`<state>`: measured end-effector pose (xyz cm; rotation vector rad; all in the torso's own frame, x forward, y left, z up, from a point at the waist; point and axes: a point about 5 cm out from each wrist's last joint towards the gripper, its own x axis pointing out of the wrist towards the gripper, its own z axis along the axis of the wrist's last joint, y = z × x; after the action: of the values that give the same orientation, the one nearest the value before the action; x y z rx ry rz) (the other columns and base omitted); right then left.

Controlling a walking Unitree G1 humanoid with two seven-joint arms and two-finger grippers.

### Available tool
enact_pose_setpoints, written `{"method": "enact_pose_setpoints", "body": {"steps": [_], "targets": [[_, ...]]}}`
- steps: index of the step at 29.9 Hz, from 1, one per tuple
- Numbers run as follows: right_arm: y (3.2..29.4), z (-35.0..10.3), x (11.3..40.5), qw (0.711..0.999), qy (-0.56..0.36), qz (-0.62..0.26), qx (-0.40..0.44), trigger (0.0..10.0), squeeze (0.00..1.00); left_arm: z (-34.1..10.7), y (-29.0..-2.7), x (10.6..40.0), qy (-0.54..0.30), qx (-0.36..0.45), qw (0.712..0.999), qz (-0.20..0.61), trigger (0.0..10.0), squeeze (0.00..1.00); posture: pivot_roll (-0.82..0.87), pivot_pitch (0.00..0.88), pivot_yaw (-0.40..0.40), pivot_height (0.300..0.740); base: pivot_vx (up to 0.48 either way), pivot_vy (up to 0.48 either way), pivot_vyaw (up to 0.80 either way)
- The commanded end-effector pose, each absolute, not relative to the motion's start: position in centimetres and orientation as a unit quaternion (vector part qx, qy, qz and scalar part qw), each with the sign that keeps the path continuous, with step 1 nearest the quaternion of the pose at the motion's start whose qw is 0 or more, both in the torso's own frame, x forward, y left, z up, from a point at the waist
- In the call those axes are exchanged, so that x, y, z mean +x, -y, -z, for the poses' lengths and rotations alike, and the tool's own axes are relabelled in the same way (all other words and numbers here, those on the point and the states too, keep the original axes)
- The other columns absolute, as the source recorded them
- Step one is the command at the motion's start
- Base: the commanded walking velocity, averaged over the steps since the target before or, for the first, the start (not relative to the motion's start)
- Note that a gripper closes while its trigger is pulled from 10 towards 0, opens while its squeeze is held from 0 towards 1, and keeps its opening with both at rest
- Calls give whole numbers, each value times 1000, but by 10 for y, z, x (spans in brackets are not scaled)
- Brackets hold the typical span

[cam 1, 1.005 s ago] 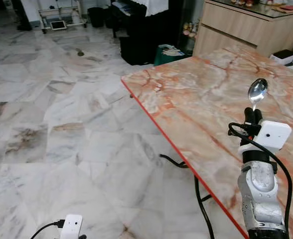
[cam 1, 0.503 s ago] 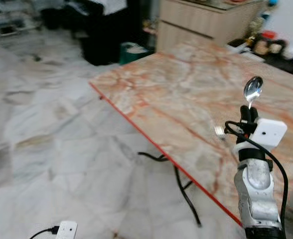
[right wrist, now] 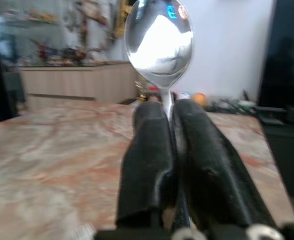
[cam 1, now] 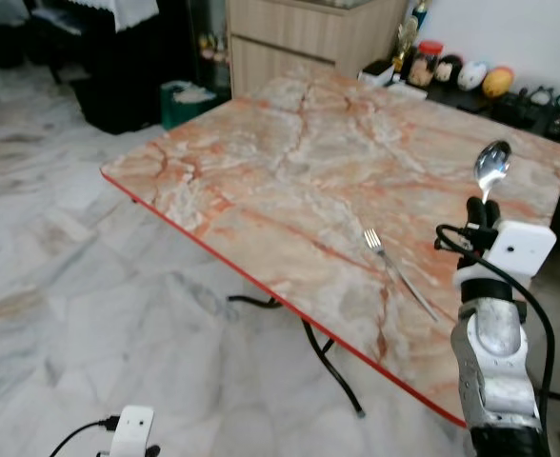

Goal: Setting the table

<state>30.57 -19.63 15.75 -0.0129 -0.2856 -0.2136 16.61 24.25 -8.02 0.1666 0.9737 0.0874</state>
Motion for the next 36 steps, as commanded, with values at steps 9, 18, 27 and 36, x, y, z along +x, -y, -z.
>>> {"method": "enact_pose_setpoints", "body": {"steps": [9, 18, 27, 36], "targets": [[204, -164, 309, 982, 149, 117, -11, 10000, 0, 80, -237, 172, -465, 73, 881, -44, 10000, 0, 42, 0, -9, 731, 0, 0, -788], [204, -167, 310, 982, 153, 114, -13, 10000, 0, 80, -233, 172, -463, 66, 883, -45, 10000, 0, 34, 0, -12, 731, 0, 0, -788], [203, -171, 310, 979, 167, 110, -31, 10000, 0, 81, -230, 172, -464, 60, 883, -45, 10000, 0, 32, 0, -14, 731, 0, 0, -599], [201, -171, 310, 979, 170, 107, -28, 10000, 0, 81, -229, 173, -462, 60, 884, -42, 10000, 0, 29, 0, -15, 731, 0, 0, 0]]}}
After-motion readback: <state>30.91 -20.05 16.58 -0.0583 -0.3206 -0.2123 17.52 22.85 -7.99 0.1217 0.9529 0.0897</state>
